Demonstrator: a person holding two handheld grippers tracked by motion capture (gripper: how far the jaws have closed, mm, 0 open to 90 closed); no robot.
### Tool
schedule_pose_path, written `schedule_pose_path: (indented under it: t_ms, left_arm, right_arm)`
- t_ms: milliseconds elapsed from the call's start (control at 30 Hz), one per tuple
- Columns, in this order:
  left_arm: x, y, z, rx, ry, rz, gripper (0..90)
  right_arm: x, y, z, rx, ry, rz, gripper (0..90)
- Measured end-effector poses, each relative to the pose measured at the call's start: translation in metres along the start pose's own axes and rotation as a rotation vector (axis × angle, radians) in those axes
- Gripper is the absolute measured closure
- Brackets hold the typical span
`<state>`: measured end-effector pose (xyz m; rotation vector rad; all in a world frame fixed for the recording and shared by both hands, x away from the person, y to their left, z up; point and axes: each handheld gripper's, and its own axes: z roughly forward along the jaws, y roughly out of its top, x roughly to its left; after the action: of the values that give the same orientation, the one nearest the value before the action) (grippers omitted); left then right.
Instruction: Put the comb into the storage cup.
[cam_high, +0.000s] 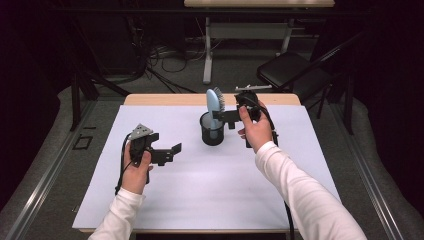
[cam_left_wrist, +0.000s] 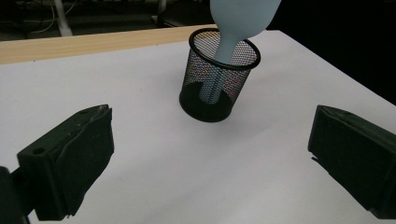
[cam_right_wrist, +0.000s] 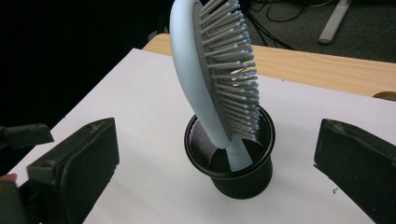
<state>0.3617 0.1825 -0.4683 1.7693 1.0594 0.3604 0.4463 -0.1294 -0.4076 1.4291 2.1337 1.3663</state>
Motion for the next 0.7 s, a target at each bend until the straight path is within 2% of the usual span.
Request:
schedule_pose_path:
  t_ms: [300,567,700]
  left_arm:
    - [-0.002,0.003,-0.005,0.010,-0.018,0.005,0.6]
    - [-0.003,0.005,-0.011,0.020,-0.027,0.008,0.6]
    - [-0.003,0.006,-0.013,0.022,-0.031,0.010,0.6]
  right_arm:
    - [-0.002,-0.008,-0.008,0.013,0.013,-0.015,0.0]
    - [-0.004,-0.020,-0.019,0.041,0.026,-0.059,0.0]
    - [-0.006,-0.026,-0.025,0.035,0.030,-0.065,0.0]
